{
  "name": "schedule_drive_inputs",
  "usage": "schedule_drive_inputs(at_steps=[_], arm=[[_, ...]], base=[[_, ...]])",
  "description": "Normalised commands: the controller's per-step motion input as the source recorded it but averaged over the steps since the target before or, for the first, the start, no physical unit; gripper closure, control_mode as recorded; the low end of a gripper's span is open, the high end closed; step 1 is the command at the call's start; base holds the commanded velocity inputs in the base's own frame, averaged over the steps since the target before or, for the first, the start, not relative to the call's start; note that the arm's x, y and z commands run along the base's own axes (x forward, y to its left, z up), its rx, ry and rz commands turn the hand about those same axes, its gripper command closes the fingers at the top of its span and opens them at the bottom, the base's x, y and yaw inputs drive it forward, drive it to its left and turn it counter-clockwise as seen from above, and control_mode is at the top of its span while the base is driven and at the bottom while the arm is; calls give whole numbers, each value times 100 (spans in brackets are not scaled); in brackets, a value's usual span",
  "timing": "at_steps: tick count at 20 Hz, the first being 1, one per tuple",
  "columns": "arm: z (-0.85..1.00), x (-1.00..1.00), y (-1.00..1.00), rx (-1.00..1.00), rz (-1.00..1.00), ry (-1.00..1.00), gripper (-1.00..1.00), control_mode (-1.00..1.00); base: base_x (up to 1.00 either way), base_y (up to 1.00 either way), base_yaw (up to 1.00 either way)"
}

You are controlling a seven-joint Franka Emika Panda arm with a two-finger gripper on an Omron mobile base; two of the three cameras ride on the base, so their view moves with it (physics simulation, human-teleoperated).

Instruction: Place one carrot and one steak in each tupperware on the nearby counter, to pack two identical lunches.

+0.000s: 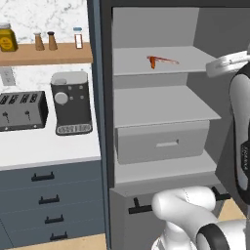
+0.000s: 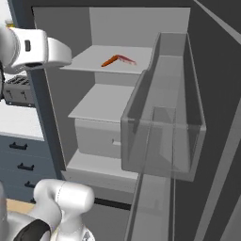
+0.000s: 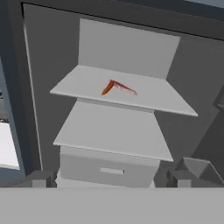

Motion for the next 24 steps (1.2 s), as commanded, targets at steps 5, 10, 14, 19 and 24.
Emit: schedule_drive_inputs(at_steps=[5,10,14,19,24], arm=[[-16,51,-8,0,9,-16,-100,-100],[-24,37,9,-3,13,-23,-100,-100],[-18,28,5,3,7,-19,-100,-100],[31,39,3,2,-8,-1,-100,-100],[-20,14,7,7,-4,12,-100,-100]], base=[[0,0,0],[0,0,0],[0,0,0],[0,0,0],[0,0,0]])
